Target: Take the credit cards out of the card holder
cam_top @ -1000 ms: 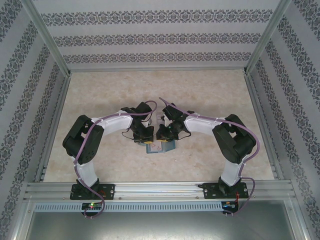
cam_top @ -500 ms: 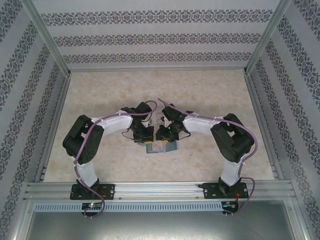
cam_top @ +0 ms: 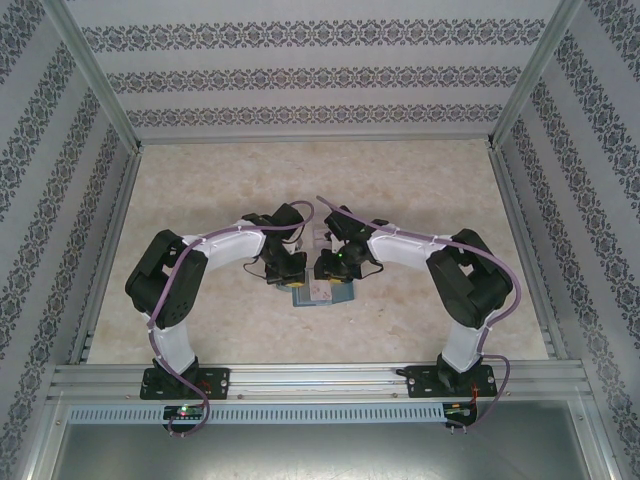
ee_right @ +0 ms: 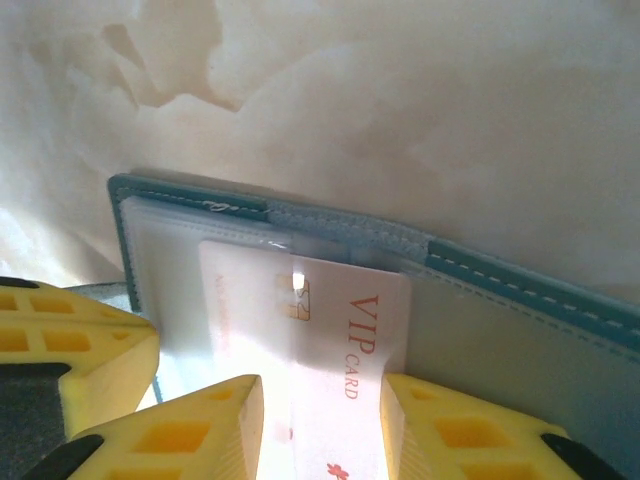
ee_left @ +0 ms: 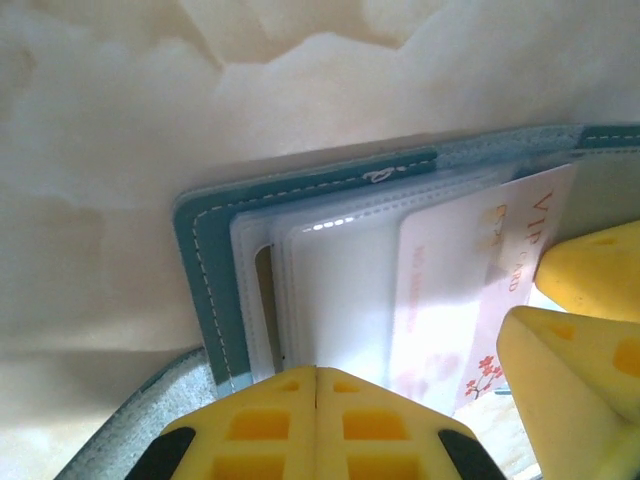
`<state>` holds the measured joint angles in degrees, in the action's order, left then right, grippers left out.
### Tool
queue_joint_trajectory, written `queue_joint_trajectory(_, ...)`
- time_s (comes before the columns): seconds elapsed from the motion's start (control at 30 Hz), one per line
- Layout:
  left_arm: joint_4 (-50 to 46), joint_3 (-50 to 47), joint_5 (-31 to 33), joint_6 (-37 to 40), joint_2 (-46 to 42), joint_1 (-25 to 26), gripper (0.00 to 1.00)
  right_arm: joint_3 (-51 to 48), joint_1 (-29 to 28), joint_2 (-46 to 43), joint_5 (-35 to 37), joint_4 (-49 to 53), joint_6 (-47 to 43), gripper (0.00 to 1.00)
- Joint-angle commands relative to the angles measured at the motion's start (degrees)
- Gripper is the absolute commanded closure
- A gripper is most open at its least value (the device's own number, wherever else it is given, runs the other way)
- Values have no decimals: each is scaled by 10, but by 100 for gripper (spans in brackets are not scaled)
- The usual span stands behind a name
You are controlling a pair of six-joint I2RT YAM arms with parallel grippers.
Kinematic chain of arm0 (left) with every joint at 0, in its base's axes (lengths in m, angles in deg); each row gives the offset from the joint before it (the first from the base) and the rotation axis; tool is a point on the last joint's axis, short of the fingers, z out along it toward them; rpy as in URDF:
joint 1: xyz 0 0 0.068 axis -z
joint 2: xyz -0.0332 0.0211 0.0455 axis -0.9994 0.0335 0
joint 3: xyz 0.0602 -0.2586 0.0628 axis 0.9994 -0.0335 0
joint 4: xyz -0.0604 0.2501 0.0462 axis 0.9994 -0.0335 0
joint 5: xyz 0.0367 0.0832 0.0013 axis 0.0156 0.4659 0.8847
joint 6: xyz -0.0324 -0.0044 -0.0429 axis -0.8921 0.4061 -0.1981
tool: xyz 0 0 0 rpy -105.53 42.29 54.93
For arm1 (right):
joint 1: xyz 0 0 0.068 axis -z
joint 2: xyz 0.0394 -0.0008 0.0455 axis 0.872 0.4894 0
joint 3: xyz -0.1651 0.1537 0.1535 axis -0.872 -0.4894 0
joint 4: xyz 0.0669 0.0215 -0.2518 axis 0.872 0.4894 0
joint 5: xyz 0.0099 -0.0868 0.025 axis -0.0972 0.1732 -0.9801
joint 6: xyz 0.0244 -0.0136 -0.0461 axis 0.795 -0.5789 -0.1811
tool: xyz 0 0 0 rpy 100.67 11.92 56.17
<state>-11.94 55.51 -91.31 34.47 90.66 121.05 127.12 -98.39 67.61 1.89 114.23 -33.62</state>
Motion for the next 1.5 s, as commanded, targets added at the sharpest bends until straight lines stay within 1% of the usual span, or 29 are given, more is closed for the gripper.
queue_joint_trajectory(0.0, -27, 24, 10, 12, -4, 5, 100, -4, 4, -24, -2, 9, 3, 63)
queue_joint_trajectory(0.23, -25, 38, -7, 11, -5, 12, 100, -11, 10, -16, -3, 8, 1, 64)
queue_joint_trajectory(0.43, -16, 41, -17, 8, 18, 28, 100, -10, 11, -1, 8, 15, -8, 64)
queue_joint_trajectory(0.73, -28, 32, 4, 15, 45, 31, 100, -17, 12, 15, 9, 11, -14, 63)
queue_joint_trajectory(1.07, -38, 28, 20, 22, 52, 31, 100, -54, 28, 5, -54, -64, 0, 65)
queue_joint_trajectory(1.47, -37, 26, 21, 22, 55, 32, 100, -95, 48, -28, -125, -135, 21, 72)
